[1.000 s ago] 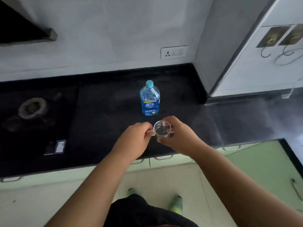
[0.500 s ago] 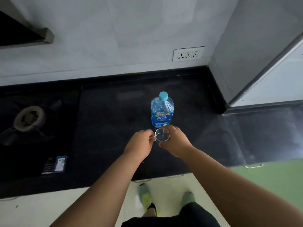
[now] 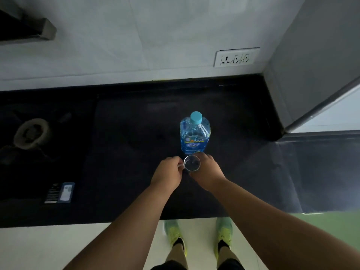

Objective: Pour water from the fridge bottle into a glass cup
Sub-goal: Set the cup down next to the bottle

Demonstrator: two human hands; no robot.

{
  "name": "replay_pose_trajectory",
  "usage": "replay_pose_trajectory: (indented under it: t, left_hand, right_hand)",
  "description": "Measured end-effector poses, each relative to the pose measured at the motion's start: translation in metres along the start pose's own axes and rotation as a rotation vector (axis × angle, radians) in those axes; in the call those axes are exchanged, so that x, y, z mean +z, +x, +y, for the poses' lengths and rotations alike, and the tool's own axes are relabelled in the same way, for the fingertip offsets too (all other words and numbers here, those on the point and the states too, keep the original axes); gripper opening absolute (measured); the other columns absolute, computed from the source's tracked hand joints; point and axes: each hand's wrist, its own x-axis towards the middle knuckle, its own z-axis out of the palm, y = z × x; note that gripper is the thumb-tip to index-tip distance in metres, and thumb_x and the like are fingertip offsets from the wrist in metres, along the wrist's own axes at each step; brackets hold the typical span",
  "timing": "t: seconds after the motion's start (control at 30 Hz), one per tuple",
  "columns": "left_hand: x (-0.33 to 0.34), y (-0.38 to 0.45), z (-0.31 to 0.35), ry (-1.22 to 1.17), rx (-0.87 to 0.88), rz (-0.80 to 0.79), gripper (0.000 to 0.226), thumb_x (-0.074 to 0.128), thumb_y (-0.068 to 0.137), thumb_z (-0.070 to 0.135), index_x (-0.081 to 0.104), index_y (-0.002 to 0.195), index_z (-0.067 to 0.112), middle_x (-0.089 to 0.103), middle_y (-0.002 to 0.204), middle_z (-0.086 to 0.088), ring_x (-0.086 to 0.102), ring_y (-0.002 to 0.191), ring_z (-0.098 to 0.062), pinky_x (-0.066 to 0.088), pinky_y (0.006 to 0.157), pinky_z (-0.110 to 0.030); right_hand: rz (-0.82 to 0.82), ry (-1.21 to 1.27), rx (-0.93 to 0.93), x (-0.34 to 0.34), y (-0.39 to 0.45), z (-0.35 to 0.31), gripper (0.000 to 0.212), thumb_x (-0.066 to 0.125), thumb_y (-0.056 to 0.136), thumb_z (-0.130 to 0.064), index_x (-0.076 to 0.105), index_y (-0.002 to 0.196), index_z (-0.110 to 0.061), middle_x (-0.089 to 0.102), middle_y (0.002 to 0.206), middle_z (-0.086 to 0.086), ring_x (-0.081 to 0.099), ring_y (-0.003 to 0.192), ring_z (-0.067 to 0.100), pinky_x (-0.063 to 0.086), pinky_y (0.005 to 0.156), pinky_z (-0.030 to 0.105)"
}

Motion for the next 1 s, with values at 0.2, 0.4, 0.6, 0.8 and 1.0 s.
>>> replay_pose_trajectory:
  t: [0.2, 0.4, 0.6, 0.8, 1.0]
  left_hand:
    - [0.007, 0.002, 0.0, -0.048, -0.022, -0.014, 0.016, 0.064, 0.1, 0.021, 0.07, 0.115, 0.018, 0.069, 0.118, -0.003, 0.067, 0.103, -0.018, 0.055, 0.085, -0.033]
    - [-0.022, 0.007, 0.002, -0.275, -0.083, 0.088, 0.067, 0.074, 0.089, 0.019, 0.045, 0.15, 0.028, 0.051, 0.146, 0.005, 0.053, 0.133, -0.016, 0.051, 0.106, -0.04]
    - [-0.068, 0.028, 0.037, -0.379, 0.059, 0.021, 0.113, 0.09, 0.077, 0.019, 0.019, 0.164, 0.033, 0.03, 0.167, 0.003, 0.032, 0.153, -0.017, 0.033, 0.123, -0.039]
    - [-0.042, 0.049, 0.049, -0.553, 0.032, 0.024, 0.096, 0.094, 0.067, 0.009, 0.039, 0.144, 0.024, 0.062, 0.131, 0.002, 0.066, 0.12, -0.014, 0.058, 0.099, -0.033]
    - [-0.048, 0.037, 0.059, -0.521, 0.048, 0.263, 0.086, 0.099, 0.061, 0.02, 0.046, 0.128, 0.025, 0.056, 0.123, 0.004, 0.065, 0.11, -0.013, 0.057, 0.088, -0.025]
  right_hand:
    - [-0.031, 0.047, 0.002, -0.009, -0.001, 0.005, 0.035, 0.069, 0.088, -0.02, 0.066, 0.122, -0.02, 0.066, 0.119, 0.001, 0.063, 0.115, 0.022, 0.049, 0.083, 0.029]
    - [0.127, 0.157, 0.082, -0.052, -0.016, 0.015, 0.05, 0.074, 0.083, -0.018, 0.063, 0.132, -0.019, 0.066, 0.125, 0.001, 0.067, 0.102, 0.015, 0.05, 0.087, 0.026]
    - [0.316, 0.263, -0.136, -0.105, -0.019, -0.035, 0.06, 0.069, 0.089, -0.045, 0.049, 0.146, -0.039, 0.05, 0.147, -0.01, 0.055, 0.124, 0.01, 0.05, 0.096, 0.029]
    - [0.262, 0.123, -0.184, -0.116, -0.011, -0.075, 0.043, 0.064, 0.097, -0.049, 0.057, 0.138, -0.038, 0.06, 0.135, -0.007, 0.063, 0.11, 0.013, 0.057, 0.085, 0.031]
    - [0.209, 0.124, -0.25, -0.138, -0.025, -0.08, 0.039, 0.06, 0.103, -0.036, 0.058, 0.141, -0.03, 0.058, 0.139, -0.003, 0.057, 0.108, 0.009, 0.049, 0.09, 0.026]
